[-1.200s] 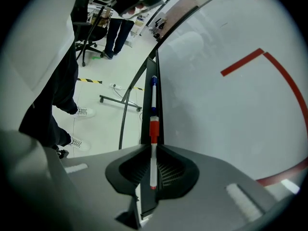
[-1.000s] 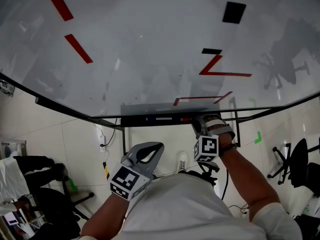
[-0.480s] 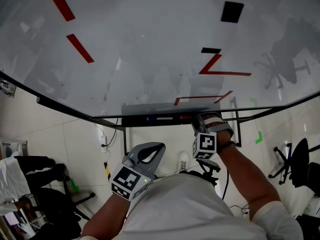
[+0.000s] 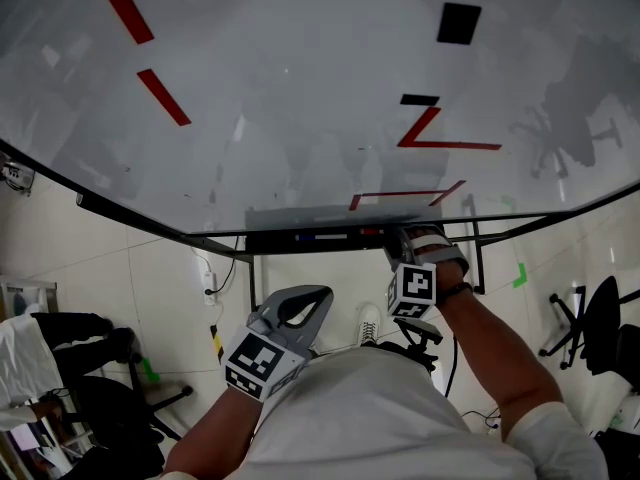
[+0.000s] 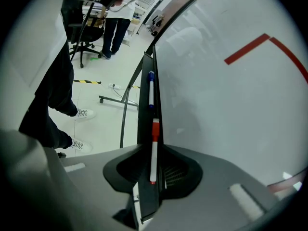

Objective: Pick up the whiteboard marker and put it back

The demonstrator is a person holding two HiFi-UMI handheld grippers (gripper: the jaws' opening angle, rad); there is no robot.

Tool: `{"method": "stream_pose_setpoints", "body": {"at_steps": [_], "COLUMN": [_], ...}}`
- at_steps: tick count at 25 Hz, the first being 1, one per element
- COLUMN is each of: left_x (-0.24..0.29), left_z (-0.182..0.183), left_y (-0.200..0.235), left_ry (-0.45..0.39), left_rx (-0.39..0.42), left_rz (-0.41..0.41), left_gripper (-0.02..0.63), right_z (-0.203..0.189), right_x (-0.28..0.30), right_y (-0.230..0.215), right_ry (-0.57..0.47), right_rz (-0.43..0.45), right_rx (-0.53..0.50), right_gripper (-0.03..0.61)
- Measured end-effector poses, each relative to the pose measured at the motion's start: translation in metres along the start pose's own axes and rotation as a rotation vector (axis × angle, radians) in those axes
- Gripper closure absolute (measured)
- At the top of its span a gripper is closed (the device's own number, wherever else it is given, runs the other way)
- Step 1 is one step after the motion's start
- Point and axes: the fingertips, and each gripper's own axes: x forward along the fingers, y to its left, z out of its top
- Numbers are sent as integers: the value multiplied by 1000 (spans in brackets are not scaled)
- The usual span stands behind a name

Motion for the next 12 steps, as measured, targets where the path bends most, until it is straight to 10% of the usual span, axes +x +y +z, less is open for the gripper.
{"method": "stream_pose_setpoints", "body": {"at_steps": [12], "left_x": [-1], "left_z": [0], "left_y": [6], "left_ry": [3], "left_rx": [-27], "left_rz": [30], "left_gripper": [597], "right_z": [1], "right_x": [-18], "right_y": [-1], "right_ry": [-27], "right_rz": [-19], "right_rx": [78], "right_gripper": [577]}}
